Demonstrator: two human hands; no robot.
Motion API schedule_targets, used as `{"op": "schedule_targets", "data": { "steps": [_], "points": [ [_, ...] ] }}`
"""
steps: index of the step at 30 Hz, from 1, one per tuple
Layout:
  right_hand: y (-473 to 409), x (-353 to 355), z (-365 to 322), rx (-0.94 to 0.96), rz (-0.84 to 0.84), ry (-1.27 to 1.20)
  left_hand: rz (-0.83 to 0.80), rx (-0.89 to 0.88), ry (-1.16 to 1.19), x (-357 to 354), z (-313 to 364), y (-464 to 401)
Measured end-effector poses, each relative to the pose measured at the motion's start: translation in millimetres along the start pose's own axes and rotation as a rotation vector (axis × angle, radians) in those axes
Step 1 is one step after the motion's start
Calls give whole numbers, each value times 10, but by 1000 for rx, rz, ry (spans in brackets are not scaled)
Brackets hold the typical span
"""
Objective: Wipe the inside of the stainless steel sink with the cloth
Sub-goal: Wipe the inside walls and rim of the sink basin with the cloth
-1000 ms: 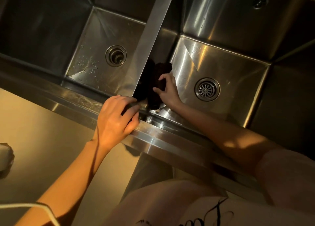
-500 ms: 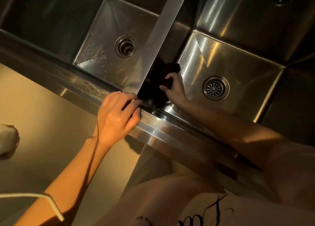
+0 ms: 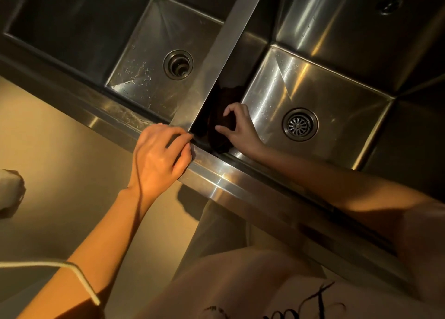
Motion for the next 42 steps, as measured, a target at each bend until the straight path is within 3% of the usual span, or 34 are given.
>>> {"op": "schedule_targets", "data": {
  "steps": [8,17,23,27,32,42],
  "points": [
    [-402,-384,964,-392,-91,108,-55,-23,-22,-54,-48,35],
    [-196,-402,763,-321,-137,-23,-47,27,9,-6,-46,49],
    [234,61,-273,-169,-213,-243,-22,26,-9,37,-142,116],
    [372,237,-571,-33,-321,-366,-16,9,-12,10,-158,131],
    [260,60,-244,21,-287,-154,-3,-3,-55,-23,-137,138],
    [-133,-392,934,-222,-392,149,16,44,-109,-91,-57,156]
  ]
}}
Point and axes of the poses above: each hand's wrist, its own y-axis away from the middle knuckle, its own x-axis out of the back of the hand, z = x × y, the point moved 5 cm from there along -y, towards the middle knuckle, and after that the axes turned 9 degrees about -x, right-handed, at the moved point
